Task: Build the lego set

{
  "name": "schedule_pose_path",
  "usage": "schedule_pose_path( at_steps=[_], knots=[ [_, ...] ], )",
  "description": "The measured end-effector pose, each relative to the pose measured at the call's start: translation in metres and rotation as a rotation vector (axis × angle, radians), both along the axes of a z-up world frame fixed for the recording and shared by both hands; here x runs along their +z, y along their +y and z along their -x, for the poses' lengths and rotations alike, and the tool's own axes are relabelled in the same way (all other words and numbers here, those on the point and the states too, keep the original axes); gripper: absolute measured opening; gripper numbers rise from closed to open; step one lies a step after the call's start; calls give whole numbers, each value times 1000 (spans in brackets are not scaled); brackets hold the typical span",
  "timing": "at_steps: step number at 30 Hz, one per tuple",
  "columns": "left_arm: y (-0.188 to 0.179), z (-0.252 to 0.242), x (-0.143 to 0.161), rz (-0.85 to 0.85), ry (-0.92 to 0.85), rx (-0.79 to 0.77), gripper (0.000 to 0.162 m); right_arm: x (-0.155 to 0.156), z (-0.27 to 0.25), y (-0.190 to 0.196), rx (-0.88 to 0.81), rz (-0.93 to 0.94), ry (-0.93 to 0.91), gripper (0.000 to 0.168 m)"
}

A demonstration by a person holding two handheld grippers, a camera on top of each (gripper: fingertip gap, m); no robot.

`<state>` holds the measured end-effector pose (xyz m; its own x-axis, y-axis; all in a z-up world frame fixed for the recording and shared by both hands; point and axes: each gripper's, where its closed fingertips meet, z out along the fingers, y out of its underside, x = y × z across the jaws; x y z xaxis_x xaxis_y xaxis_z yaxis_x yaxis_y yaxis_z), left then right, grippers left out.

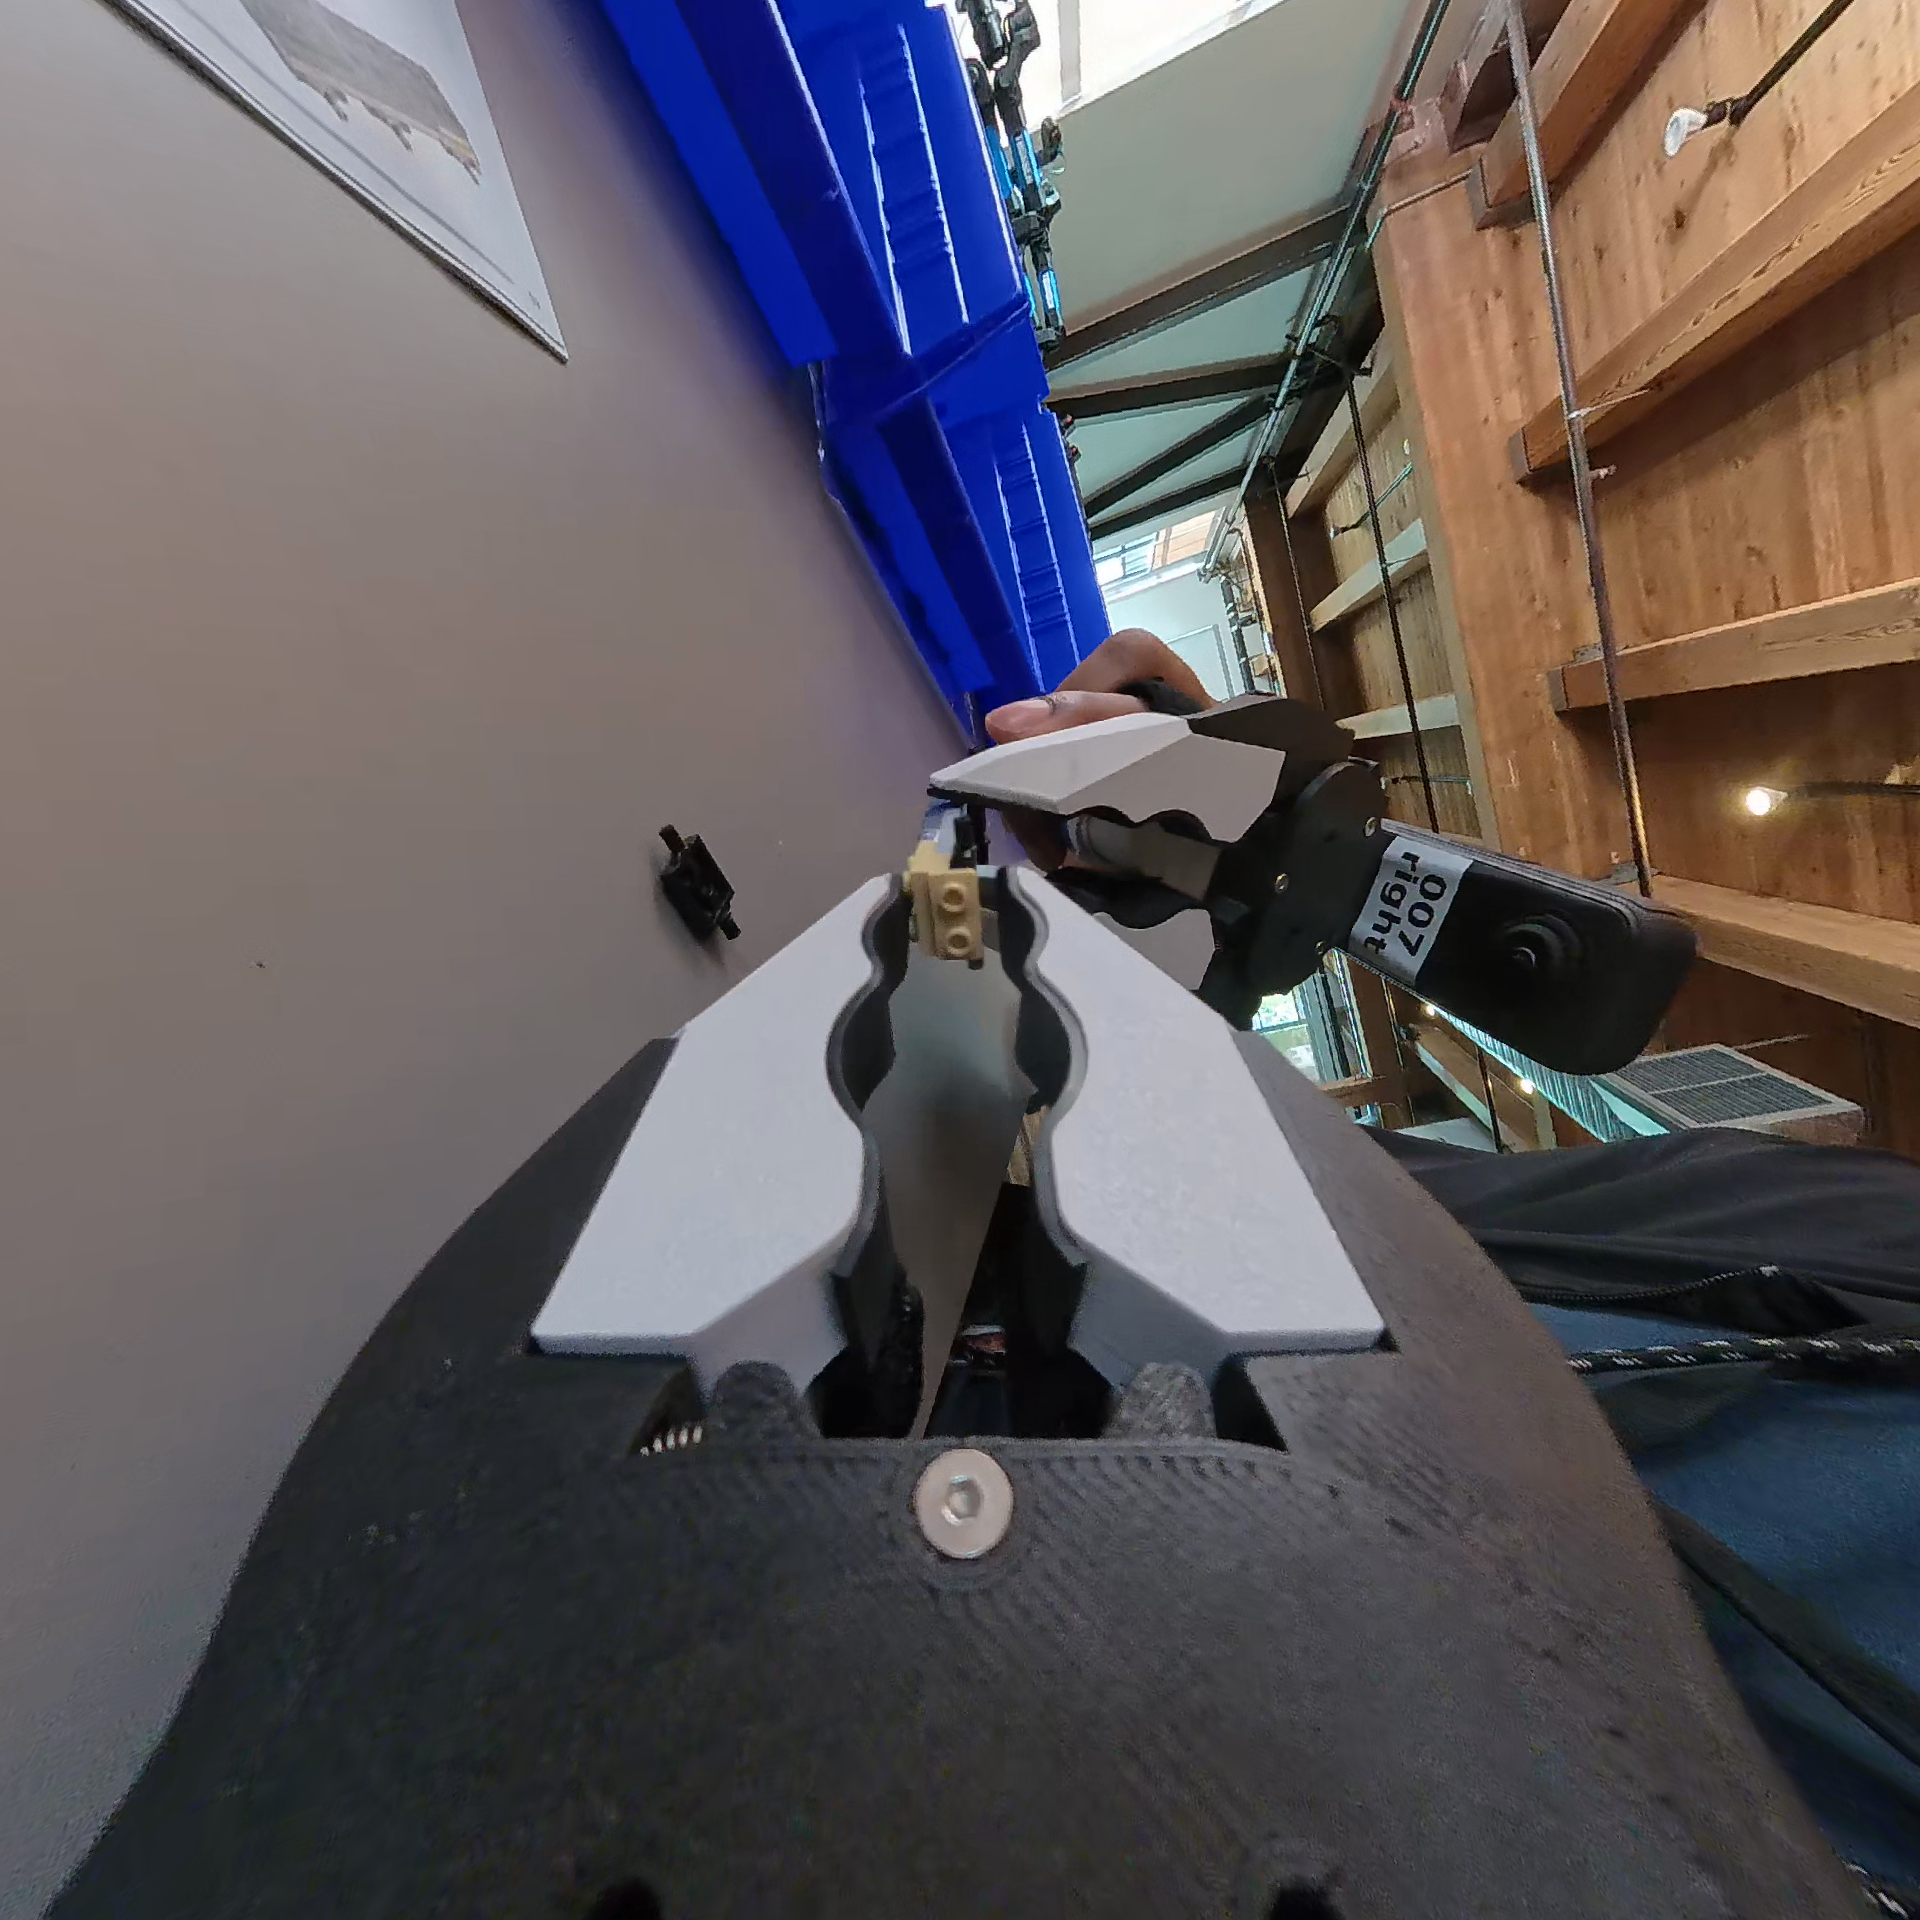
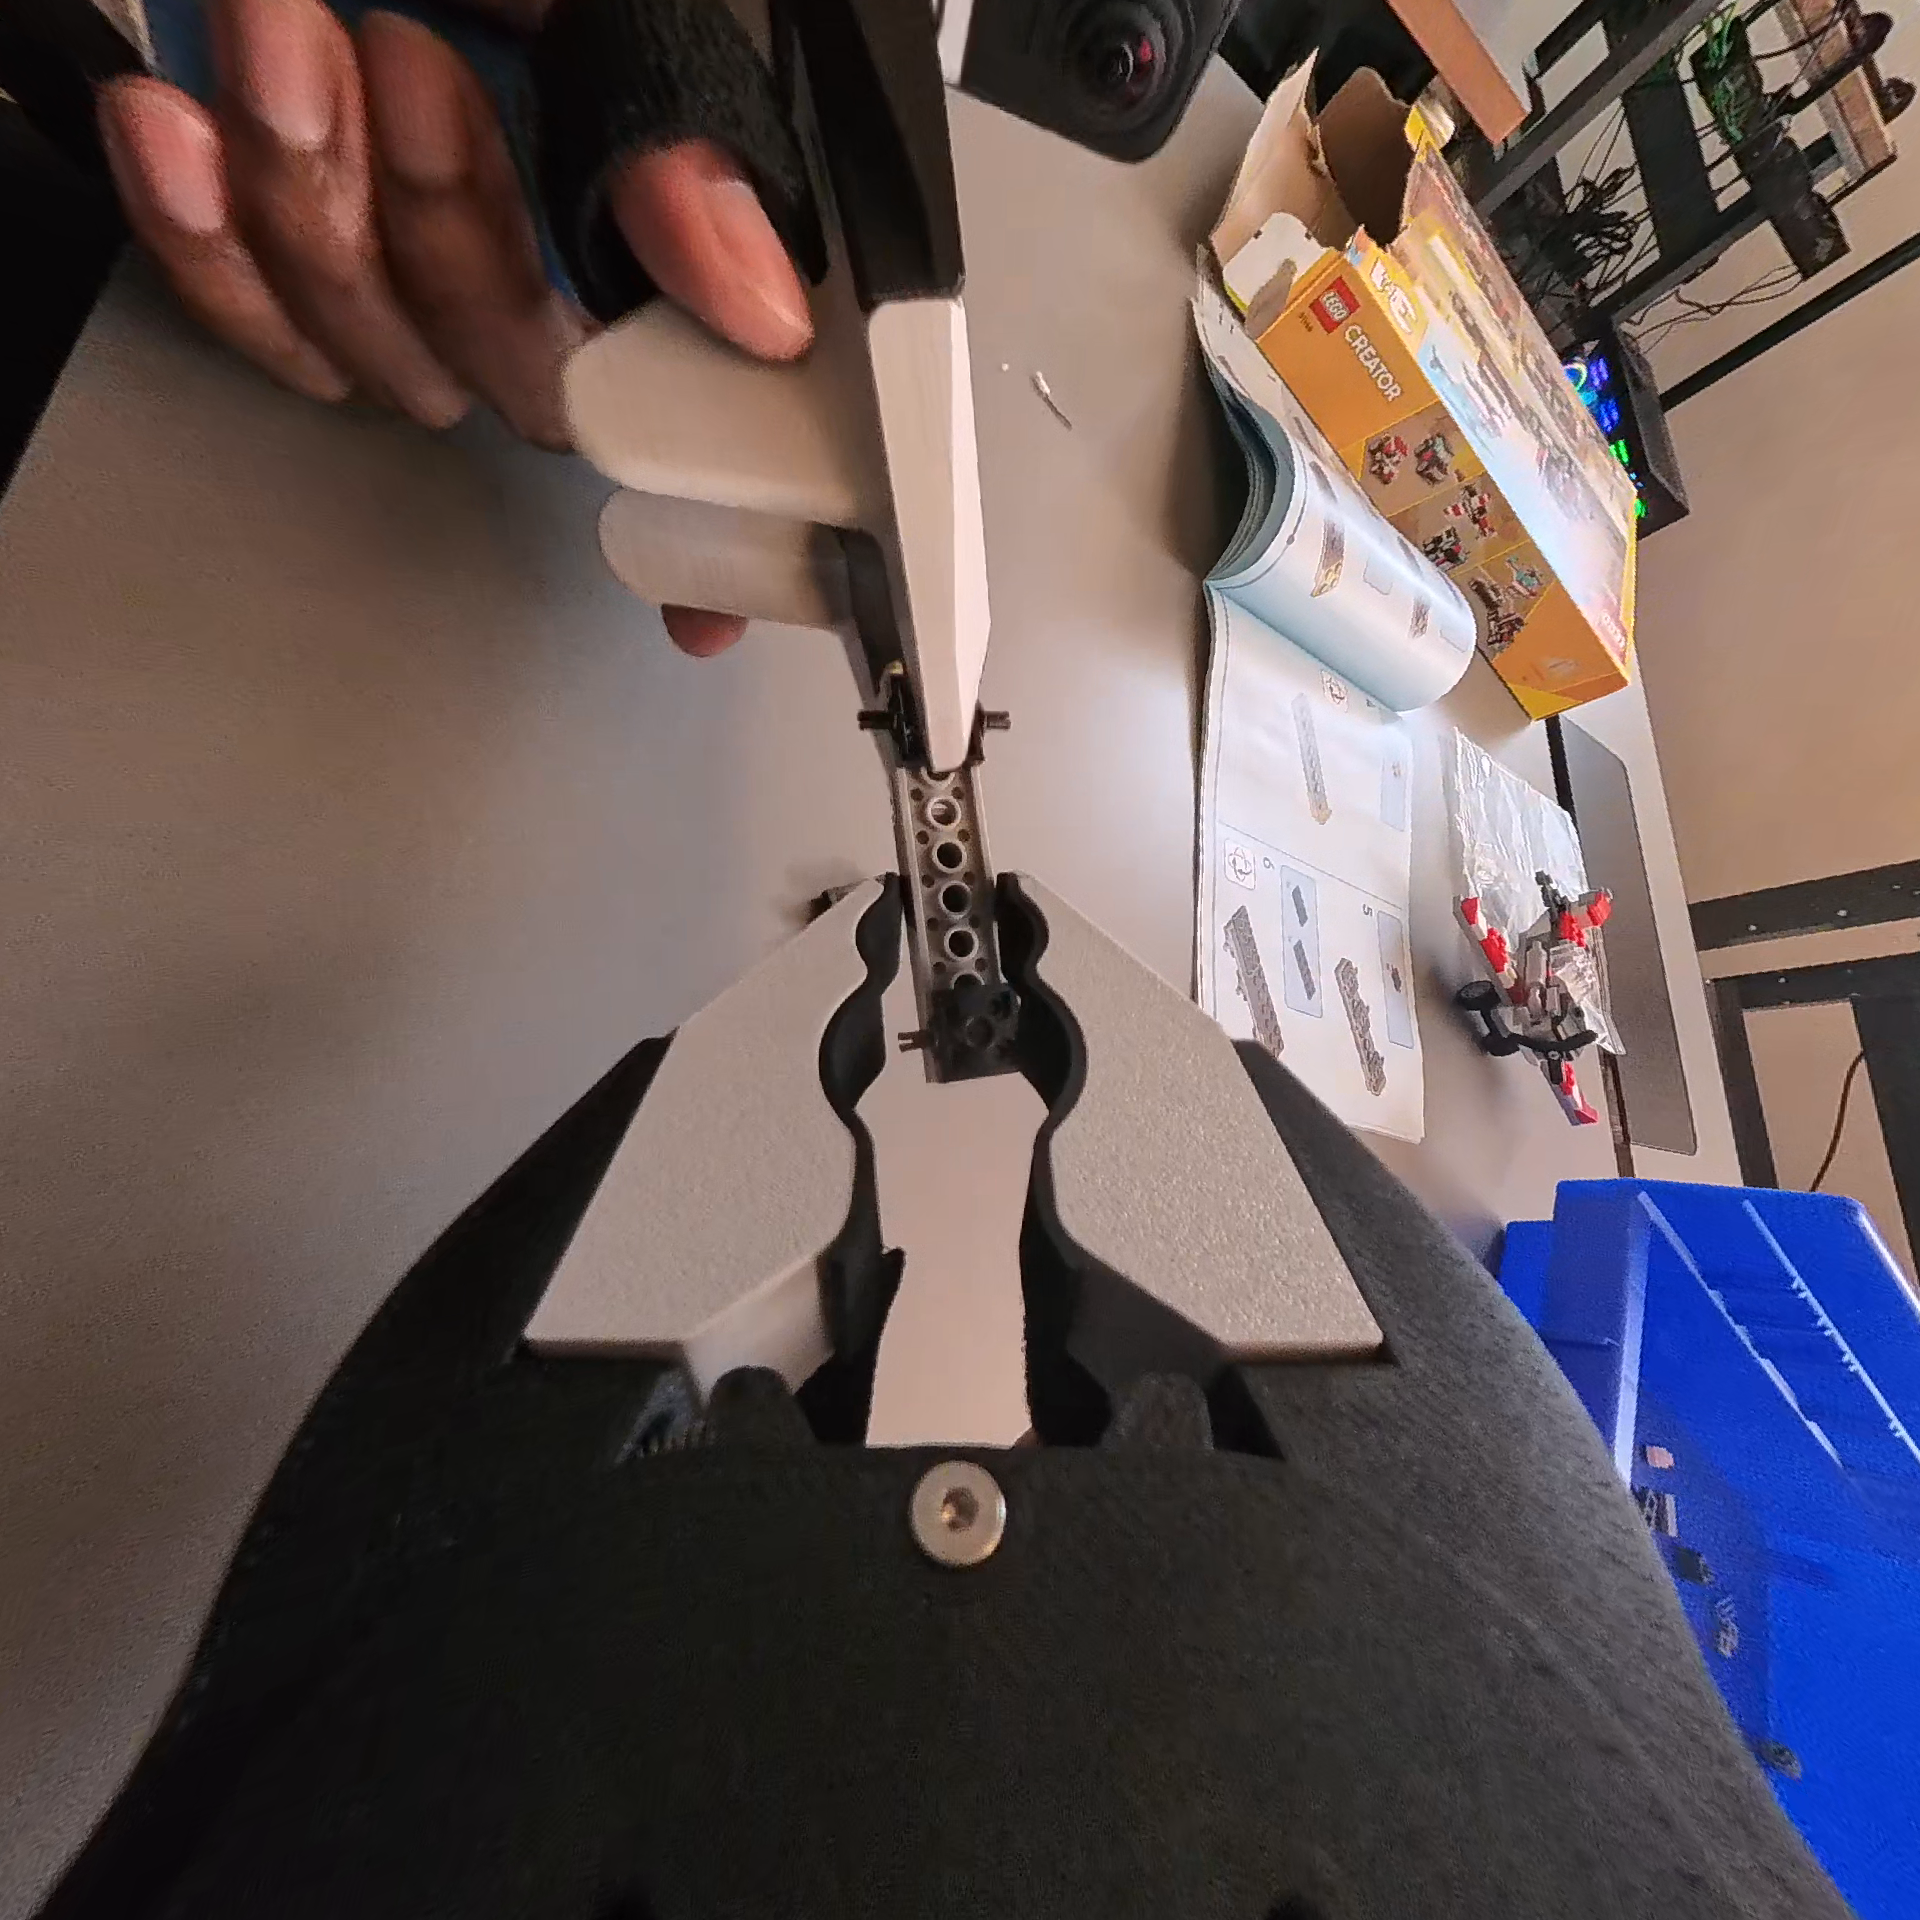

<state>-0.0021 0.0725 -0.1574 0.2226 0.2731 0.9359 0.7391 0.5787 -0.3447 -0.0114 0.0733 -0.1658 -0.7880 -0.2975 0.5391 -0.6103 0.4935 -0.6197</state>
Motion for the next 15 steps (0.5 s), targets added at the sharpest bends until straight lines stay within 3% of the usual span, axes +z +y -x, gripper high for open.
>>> schedule_pose_path(
  at_steps=[9,15],
  knots=[
    [-8,4,1,-59,-14,58,12,6,5,-2,-44,38,-38,23],
    [-44,15,-6,-72,-58,237,12,14,8,4,-135,90,-255,28]
  ],
)
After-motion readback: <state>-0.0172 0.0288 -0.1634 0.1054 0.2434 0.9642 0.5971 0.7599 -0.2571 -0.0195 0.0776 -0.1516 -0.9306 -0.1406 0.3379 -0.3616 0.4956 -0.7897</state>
